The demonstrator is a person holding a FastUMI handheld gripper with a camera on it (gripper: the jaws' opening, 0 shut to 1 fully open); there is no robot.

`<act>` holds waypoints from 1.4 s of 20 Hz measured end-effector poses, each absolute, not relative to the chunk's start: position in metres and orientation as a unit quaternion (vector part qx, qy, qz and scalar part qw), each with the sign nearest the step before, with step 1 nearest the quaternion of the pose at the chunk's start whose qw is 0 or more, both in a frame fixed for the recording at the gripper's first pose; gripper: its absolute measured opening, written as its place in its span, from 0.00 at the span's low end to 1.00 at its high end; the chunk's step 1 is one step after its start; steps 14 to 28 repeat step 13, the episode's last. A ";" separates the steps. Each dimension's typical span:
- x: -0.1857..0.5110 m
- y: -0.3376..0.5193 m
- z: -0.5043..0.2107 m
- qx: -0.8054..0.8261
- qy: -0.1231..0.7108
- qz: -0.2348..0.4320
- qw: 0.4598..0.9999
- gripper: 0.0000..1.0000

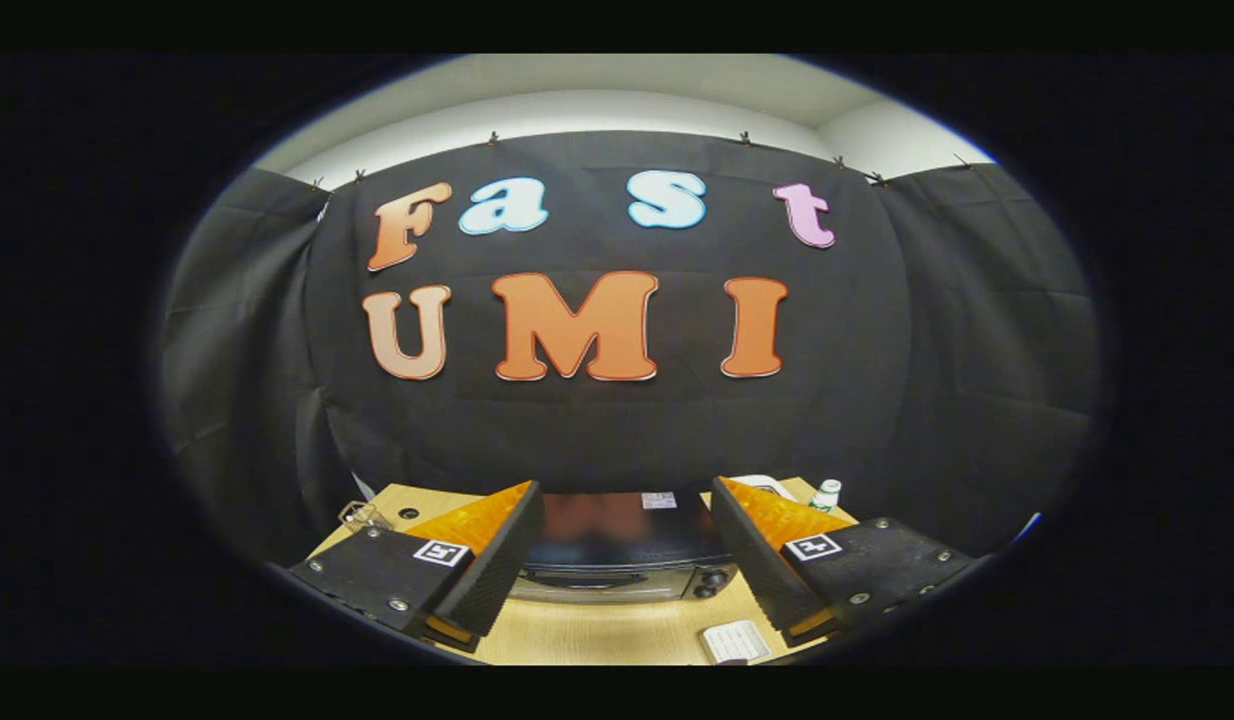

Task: Open the toaster oven, put the food inside, and close the toaster oven door.

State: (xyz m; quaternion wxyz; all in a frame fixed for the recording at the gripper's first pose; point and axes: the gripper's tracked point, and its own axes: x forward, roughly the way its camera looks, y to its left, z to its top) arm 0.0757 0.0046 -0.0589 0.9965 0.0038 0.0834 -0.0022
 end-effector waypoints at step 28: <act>0.077 0.007 -0.070 0.008 0.087 0.003 0.996 0.99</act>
